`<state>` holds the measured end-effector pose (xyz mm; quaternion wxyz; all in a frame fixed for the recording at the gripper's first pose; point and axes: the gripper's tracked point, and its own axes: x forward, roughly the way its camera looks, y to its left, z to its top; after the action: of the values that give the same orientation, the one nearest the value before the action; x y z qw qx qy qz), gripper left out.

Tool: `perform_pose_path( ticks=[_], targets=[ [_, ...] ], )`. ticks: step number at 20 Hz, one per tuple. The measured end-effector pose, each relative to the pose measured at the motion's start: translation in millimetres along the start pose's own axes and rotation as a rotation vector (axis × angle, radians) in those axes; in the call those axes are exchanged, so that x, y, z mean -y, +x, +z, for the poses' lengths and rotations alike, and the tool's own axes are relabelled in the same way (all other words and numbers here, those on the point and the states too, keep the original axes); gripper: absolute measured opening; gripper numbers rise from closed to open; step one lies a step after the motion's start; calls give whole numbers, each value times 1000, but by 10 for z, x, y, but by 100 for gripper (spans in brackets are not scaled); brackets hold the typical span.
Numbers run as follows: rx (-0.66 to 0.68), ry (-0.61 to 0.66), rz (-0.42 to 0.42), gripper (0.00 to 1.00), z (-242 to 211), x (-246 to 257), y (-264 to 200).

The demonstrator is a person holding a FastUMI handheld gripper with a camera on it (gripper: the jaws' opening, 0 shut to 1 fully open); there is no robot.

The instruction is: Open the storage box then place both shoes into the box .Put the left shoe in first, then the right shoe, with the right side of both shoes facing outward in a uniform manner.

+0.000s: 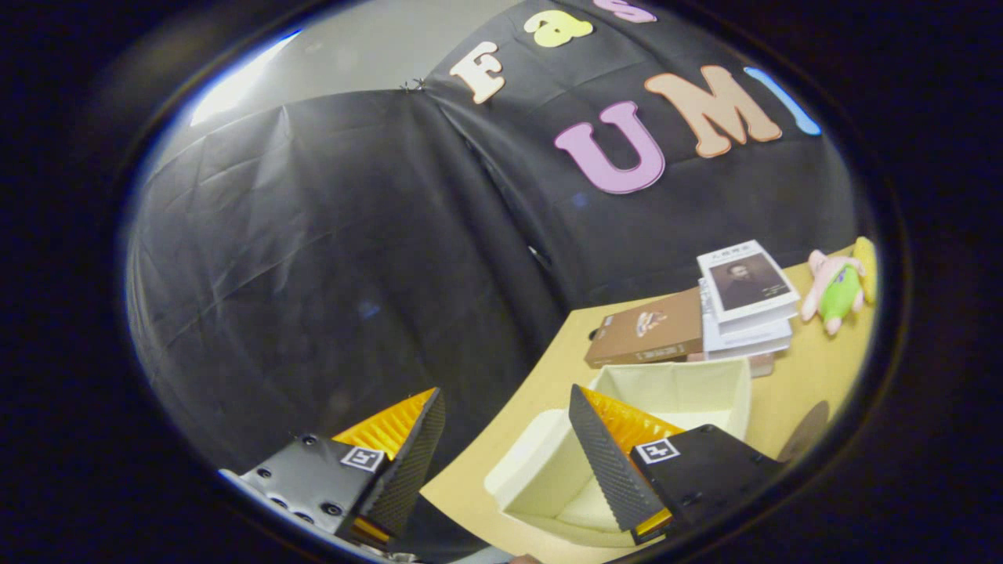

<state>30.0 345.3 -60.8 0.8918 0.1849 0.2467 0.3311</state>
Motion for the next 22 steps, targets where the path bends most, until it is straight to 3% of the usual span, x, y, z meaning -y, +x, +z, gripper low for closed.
perform_pose_path(
  ticks=[7, 14, 22],
  targets=[
    [22, -146, -139, 100, 147, 840, -739],
    [48, -195, -282, 100, 263, 1783, -1431],
    [-55, -206, -373, 99, -267, 2660, -1842]
  ],
)
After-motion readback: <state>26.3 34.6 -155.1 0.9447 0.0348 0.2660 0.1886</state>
